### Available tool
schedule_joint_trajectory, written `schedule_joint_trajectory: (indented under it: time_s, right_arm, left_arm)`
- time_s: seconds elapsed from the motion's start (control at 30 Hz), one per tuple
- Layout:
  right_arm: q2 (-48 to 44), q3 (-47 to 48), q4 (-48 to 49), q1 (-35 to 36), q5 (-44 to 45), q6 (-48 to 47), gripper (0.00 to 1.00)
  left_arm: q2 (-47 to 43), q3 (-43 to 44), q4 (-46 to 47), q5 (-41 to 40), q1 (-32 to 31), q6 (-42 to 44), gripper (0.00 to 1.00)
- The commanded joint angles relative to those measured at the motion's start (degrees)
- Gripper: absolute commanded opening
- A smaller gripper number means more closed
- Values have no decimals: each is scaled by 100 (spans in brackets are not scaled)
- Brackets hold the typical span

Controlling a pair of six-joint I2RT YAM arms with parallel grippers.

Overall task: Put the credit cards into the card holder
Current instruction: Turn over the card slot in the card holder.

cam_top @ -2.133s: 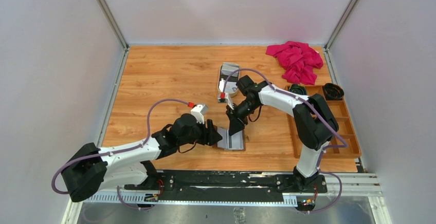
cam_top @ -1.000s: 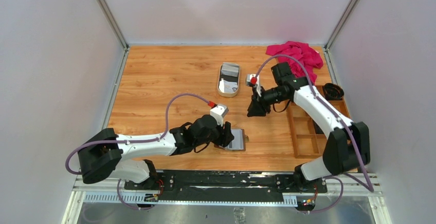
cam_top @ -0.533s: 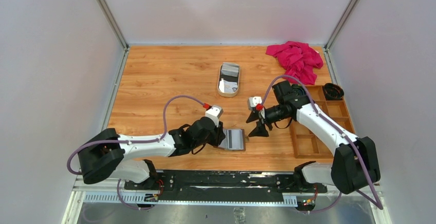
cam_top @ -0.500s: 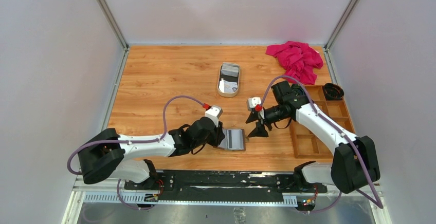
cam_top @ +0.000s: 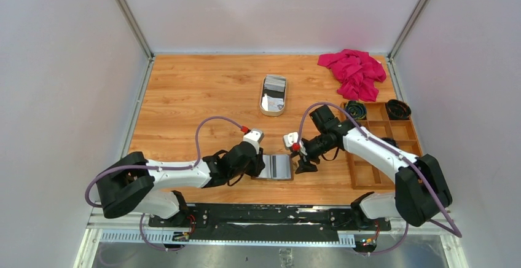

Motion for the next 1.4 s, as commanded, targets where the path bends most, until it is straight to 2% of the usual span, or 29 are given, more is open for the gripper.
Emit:
schedule_joint_trajectory:
  time_s: [0.0, 0.3, 0.4, 0.53, 0.67, 1.0, 1.37]
  right_arm:
    - [58, -64, 1, 249, 199, -158, 63]
    - [211, -16, -9, 451, 351, -46, 64]
    - [333, 162, -83, 451, 268, 314, 65]
    - [708, 602, -263, 451, 162, 1238, 64]
    - [1016, 803, -516, 495, -51, 1412, 63]
    - [1649, 1060, -681, 683, 824, 1725, 59]
    - [2218, 1319, -982, 686, 1013, 1891, 57]
  left_arm:
    - [124, -118, 51, -52, 25, -54, 28]
    - [153, -118, 60, 3, 28, -81, 28]
    - [167, -110, 57, 22, 31, -68, 28]
    - [198, -123, 61, 27, 27, -84, 27]
    - [236, -139, 60, 23, 34, -98, 27]
    - [293, -126, 59, 101, 30, -111, 26]
    - [309, -127, 60, 154, 29, -102, 26]
